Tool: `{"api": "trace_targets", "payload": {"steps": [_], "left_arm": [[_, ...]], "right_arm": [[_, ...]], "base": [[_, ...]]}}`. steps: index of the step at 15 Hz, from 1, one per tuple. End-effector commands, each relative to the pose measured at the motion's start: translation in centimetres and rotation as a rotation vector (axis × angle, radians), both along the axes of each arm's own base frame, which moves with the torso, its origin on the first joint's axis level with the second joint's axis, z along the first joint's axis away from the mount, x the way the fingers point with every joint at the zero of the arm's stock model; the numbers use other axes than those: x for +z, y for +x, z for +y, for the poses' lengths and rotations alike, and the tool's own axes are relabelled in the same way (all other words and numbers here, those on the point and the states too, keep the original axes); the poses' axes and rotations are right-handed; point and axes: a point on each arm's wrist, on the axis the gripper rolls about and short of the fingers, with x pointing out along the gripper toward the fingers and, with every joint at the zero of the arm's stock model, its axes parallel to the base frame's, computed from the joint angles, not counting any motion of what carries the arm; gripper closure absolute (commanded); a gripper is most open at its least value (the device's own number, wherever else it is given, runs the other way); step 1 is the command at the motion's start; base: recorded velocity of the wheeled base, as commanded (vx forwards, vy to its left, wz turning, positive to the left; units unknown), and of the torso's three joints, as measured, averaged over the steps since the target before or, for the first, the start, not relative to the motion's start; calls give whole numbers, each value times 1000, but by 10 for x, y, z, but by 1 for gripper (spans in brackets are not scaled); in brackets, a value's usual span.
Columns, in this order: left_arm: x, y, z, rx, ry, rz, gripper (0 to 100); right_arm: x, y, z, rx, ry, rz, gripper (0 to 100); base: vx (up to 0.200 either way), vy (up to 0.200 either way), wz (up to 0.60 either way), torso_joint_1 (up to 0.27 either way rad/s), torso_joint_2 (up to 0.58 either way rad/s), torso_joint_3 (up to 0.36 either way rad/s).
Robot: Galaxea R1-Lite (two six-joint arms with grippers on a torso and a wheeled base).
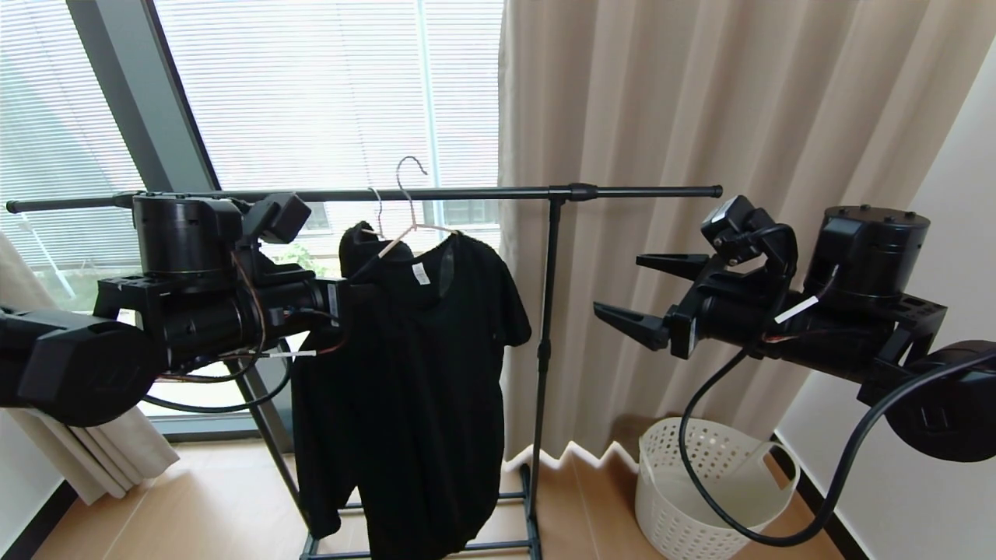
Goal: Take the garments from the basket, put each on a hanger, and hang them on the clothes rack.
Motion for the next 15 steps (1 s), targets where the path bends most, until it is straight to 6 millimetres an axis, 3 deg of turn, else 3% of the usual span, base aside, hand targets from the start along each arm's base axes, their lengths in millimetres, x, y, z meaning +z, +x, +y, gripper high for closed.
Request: {"api": "trace_targets", "payload": {"steps": [1, 15], "left_arm": [[-11, 21, -6, 14, -1, 25, 100], [-17, 93, -29, 112, 26, -15, 100]], "right_arm": [[-7, 3, 2, 4, -7, 17, 0], [-10, 5, 3, 4, -12, 25, 0]], "base": [[0, 0, 0, 0, 0, 0], [0, 0, 0, 0, 0, 0]]}}
